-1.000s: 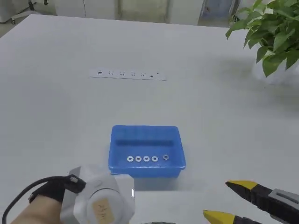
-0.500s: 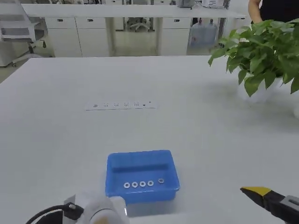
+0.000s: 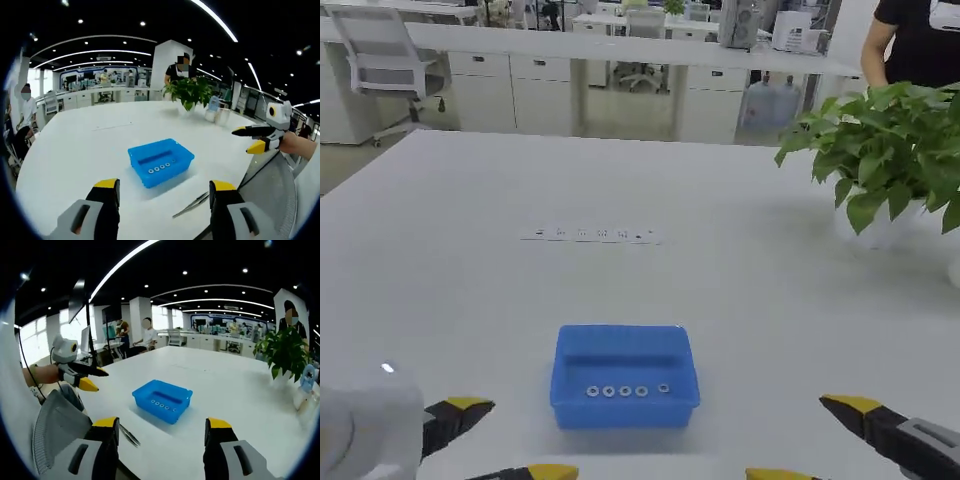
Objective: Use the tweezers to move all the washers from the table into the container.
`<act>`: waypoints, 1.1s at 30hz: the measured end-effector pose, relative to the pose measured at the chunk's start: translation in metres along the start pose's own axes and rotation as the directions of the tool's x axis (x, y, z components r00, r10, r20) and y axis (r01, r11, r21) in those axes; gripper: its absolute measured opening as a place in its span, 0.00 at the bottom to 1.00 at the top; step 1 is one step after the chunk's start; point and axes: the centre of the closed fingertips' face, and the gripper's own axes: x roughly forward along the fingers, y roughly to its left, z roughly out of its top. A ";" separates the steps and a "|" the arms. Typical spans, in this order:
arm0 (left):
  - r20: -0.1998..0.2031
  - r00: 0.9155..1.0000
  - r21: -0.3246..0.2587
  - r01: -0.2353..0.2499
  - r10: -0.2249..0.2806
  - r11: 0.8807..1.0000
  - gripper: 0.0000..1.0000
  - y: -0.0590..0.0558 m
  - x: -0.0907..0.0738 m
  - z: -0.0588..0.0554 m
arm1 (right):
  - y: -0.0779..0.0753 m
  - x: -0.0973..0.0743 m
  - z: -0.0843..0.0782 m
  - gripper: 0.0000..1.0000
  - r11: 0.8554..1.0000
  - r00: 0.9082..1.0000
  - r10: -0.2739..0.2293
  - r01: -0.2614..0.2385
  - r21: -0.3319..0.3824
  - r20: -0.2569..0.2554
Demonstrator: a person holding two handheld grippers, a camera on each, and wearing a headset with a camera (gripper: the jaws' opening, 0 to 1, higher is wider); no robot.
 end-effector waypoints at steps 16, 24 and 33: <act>0.156 0.985 -0.062 -0.067 0.076 0.996 0.99 -0.011 -0.030 0.020 | -0.005 0.005 0.028 0.96 0.997 0.989 -0.071 0.069 0.023 0.131; 0.204 0.973 -0.083 -0.089 0.104 0.993 0.99 -0.008 -0.036 0.030 | -0.004 0.015 0.027 0.99 0.998 0.990 -0.064 0.061 0.033 0.123; 0.195 0.975 -0.101 -0.089 0.108 0.991 0.99 -0.002 -0.035 0.027 | -0.003 0.019 0.023 0.99 0.997 0.992 -0.064 0.060 0.041 0.107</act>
